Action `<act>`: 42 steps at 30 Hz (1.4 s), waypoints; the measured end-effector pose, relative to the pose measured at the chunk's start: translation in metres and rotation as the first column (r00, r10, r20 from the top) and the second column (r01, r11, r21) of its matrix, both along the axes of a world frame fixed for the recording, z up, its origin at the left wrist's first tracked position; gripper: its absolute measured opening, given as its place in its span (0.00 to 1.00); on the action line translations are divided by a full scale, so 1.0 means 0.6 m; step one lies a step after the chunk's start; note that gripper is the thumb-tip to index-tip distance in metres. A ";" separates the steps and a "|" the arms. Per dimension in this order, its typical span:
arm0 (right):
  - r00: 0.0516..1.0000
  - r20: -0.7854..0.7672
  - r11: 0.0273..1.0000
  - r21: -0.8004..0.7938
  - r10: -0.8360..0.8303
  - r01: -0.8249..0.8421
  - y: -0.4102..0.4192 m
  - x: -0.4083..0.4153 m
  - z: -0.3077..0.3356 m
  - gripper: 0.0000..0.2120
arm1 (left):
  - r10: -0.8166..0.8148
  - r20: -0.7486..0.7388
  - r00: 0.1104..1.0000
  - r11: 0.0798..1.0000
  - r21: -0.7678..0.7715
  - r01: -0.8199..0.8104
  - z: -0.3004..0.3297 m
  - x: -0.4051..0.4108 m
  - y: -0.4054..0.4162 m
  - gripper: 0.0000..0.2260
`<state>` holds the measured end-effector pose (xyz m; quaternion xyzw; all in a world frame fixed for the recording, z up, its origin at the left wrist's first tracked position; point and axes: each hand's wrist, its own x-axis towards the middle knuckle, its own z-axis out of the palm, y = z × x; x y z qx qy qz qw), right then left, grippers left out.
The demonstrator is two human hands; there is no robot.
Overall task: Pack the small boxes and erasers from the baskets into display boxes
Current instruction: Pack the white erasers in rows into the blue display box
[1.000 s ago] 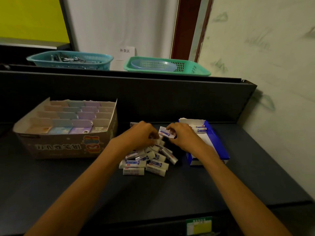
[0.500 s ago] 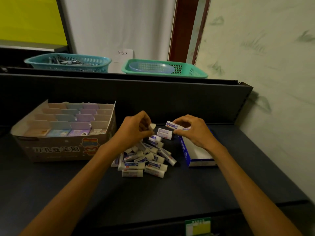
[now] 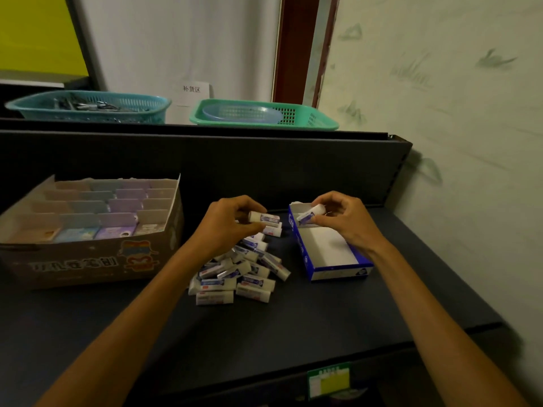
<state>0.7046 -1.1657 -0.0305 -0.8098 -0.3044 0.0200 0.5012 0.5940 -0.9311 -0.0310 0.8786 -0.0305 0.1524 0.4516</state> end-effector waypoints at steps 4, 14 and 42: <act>0.999 -0.050 0.997 0.076 0.023 -0.019 -0.018 0.016 -0.002 0.15 | 0.033 -0.013 0.999 0.998 0.048 -0.032 0.002 0.023 -0.025 0.13; 0.977 -0.164 0.980 0.168 0.135 -0.107 -0.061 0.093 -0.007 0.20 | 0.086 0.015 0.996 0.964 0.252 -0.087 0.005 0.098 -0.100 0.14; 0.942 0.135 0.910 -0.333 0.307 -0.249 -0.052 0.168 -0.035 0.12 | 0.134 -0.026 0.991 0.766 0.637 -0.087 -0.035 0.182 -0.154 0.08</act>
